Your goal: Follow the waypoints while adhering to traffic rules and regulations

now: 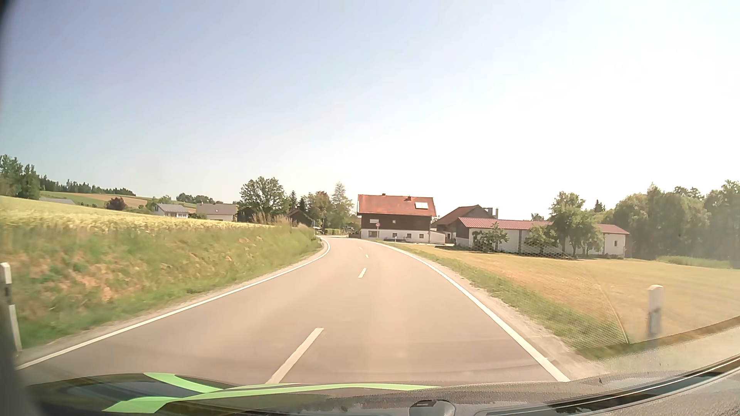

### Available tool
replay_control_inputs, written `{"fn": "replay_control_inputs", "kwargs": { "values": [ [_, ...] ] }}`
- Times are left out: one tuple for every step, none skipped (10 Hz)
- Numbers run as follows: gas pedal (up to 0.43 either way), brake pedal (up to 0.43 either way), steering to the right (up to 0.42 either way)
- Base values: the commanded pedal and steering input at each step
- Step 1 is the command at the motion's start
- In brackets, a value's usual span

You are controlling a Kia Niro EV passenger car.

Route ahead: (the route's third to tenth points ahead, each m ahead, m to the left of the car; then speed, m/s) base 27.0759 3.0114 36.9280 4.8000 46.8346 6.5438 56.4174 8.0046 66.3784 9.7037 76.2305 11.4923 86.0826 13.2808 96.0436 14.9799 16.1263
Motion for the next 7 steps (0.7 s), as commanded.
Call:
{"fn": "replay_control_inputs", "kwargs": {
  "values": [
    [0.189,0.000,-0.006],
    [0.189,0.000,-0.006],
    [0.189,0.000,-0.006],
    [0.189,0.000,-0.008],
    [0.189,0.000,-0.008],
    [0.189,0.000,-0.009],
    [0.189,0.000,-0.011]
  ]
}}
